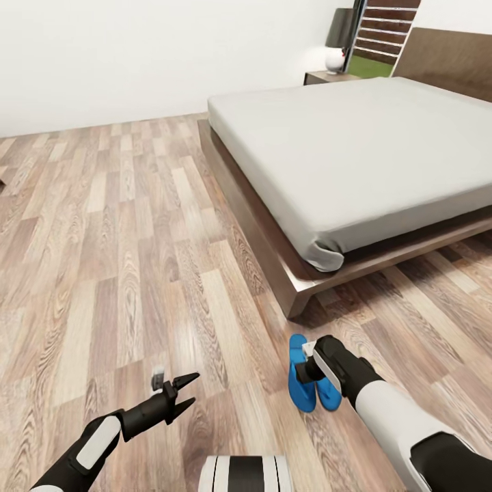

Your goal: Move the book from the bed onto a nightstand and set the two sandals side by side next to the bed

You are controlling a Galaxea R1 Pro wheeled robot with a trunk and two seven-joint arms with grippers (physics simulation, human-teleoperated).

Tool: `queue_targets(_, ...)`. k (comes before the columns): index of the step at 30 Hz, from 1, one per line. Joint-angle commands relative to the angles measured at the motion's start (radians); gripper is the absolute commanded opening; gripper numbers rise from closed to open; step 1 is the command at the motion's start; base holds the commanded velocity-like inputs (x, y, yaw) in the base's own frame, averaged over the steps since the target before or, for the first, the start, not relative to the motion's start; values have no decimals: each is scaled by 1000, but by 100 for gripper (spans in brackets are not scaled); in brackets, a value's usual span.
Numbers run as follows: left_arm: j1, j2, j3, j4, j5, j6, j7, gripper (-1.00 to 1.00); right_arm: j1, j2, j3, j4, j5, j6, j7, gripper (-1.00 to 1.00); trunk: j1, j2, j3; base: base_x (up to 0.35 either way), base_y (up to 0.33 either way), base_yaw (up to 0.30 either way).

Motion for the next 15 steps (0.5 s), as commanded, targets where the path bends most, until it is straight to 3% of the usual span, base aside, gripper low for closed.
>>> queue_targets(1, -1, 1, -3, 0, 7, 5, -1, 100, -3, -2, 8, 1, -8, 1, -2, -100, 0, -1, -5, 0, 0, 0)
queue_targets(15, -1, 1, -4, -1, 6, 12, -2, 100, -33, -1, 8, 5, -7, -4, -2, -100, 7, -4, -59, 0, 0, 0)
